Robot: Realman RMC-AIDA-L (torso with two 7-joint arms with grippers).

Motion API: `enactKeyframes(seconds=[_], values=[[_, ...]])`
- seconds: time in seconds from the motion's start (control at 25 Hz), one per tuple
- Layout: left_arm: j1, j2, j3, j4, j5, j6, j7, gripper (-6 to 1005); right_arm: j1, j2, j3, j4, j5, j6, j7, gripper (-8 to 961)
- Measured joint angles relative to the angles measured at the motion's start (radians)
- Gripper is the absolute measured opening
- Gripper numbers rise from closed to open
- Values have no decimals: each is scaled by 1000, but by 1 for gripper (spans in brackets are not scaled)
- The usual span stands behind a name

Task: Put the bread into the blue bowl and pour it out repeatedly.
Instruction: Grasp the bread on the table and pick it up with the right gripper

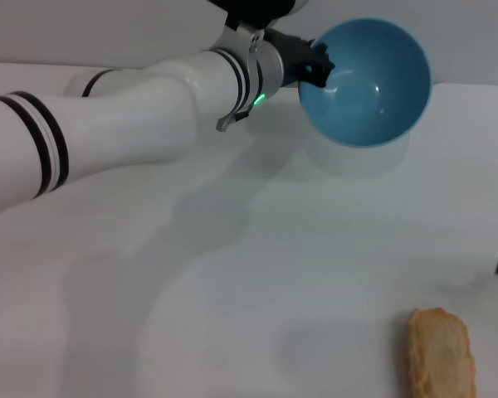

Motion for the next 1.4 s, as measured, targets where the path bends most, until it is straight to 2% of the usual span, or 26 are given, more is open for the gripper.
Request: enactKeyframes(seconds=[0.24,0.4,0.84,0.96,1.4], values=[[14,0,1,1,-24,2,-1,-2,48,-2,-52,60,-53,4,12,488],[16,0,11,1,-30,3,-2,-2,73,-1,-119,70,-139,15,96,484],[17,-1,12,1,-34,-1,-2,-1,98,2,-160,97,-169,15,132,475],[18,-1,12,0,-35,-3,-2,-1,116,-2,-192,107,-181,16,157,472],[22,0,11,-8,-35,-7,-2,-1,105,-20,-189,92,-179,-2,177,463]])
